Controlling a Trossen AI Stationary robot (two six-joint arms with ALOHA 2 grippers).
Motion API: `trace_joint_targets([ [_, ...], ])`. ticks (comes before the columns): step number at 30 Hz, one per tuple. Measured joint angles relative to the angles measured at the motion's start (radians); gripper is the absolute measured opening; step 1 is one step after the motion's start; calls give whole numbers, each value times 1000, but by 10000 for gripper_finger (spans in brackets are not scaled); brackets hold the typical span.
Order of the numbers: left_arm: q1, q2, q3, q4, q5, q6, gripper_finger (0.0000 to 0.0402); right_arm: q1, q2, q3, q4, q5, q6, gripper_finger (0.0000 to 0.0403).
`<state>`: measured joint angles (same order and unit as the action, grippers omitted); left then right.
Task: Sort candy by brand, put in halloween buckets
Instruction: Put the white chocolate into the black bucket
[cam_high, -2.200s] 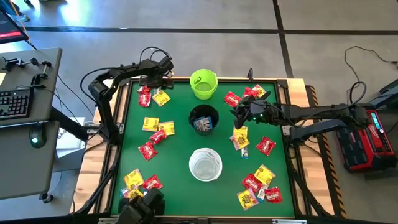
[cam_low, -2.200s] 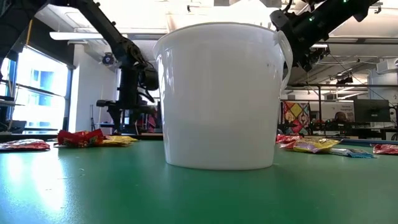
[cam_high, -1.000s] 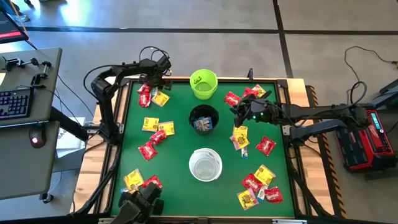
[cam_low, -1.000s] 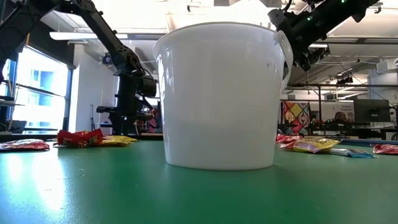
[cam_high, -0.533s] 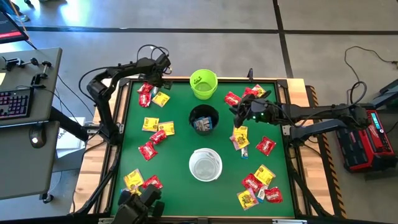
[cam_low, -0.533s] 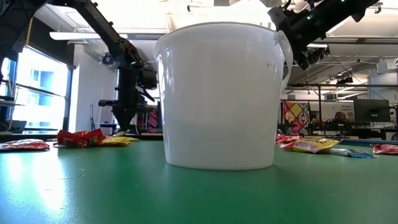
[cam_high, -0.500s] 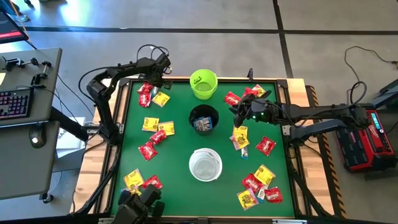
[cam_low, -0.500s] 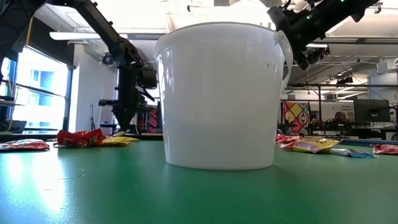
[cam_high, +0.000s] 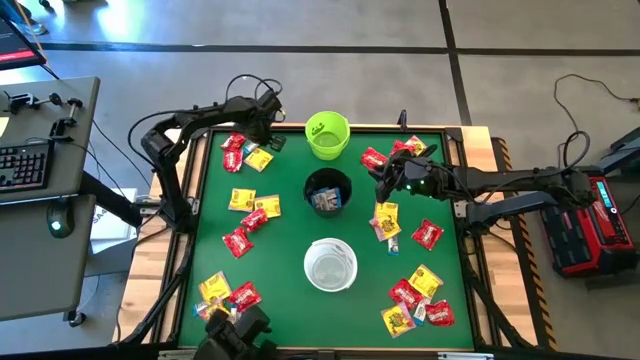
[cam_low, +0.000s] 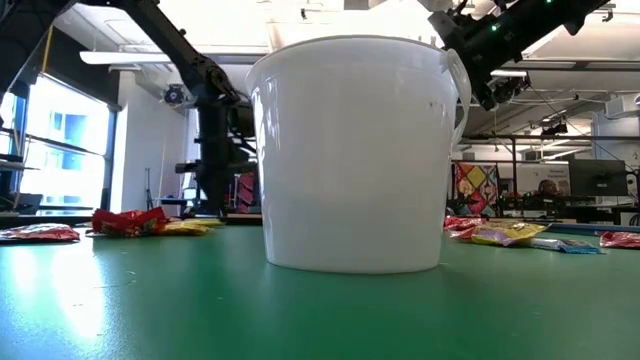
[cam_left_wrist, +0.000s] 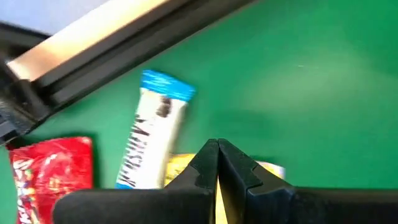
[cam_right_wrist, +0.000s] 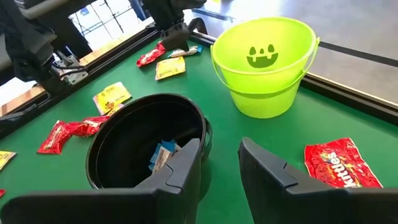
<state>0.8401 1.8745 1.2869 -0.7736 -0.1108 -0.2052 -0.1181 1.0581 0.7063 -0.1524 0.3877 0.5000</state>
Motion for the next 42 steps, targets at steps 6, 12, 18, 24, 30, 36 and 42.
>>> trace_joint_targets([
  [6,-83,-79,0,39,16,1,0,0,0,0,0,24,-58,99],
  [12,-154,-198,1,16,42,-27,0,0,1,0,1,24,-30,99],
  [18,-181,-247,3,-13,14,20,3,0,2,0,2,-26,-117,99],
  [24,-124,-177,2,-49,-51,8,47,-6,2,0,3,-44,-115,99],
  [30,-67,-70,2,-43,-57,85,107,-6,2,0,3,-31,-101,99],
  [36,-48,12,2,-37,-174,89,153,-6,3,0,3,-13,-54,99],
  [42,-48,45,1,24,-245,97,183,-6,3,0,3,3,-29,99],
])
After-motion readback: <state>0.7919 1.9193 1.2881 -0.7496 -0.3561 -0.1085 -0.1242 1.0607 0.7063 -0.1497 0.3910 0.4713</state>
